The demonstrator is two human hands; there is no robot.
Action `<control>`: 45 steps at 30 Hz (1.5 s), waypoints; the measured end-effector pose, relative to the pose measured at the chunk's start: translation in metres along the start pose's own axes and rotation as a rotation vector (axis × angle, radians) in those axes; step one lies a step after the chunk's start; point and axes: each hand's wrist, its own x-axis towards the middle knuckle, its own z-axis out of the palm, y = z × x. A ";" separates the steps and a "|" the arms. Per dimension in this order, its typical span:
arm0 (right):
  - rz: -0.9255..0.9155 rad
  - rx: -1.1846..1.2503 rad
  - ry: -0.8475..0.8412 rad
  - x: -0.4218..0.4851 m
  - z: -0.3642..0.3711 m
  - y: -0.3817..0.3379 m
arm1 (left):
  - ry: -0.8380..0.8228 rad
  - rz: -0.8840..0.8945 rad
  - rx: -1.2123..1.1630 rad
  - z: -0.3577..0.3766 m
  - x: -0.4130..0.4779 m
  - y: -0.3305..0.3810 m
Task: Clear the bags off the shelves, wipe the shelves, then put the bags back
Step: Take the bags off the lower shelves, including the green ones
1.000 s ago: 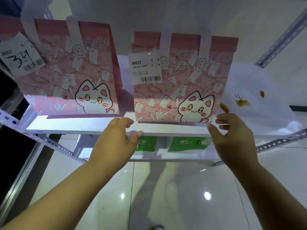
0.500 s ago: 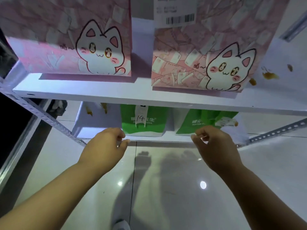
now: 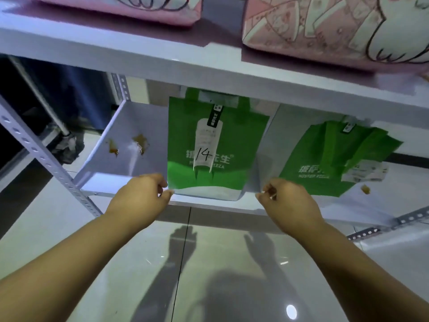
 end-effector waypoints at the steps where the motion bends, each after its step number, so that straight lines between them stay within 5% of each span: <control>1: 0.004 -0.003 0.007 0.006 0.009 0.001 | 0.016 0.010 0.001 0.008 0.007 -0.004; 8: -0.011 0.083 0.043 0.038 0.051 -0.001 | 0.208 0.053 -0.009 0.043 0.043 -0.016; 22: -0.077 0.169 0.010 0.042 0.065 0.002 | 0.156 0.061 -0.091 0.053 0.052 -0.018; 31: -0.113 0.243 0.139 0.032 0.057 0.022 | 0.340 0.033 -0.062 0.055 0.032 -0.005; 45: 0.101 0.182 0.231 -0.002 0.024 0.151 | 0.145 0.303 0.011 0.096 0.001 0.109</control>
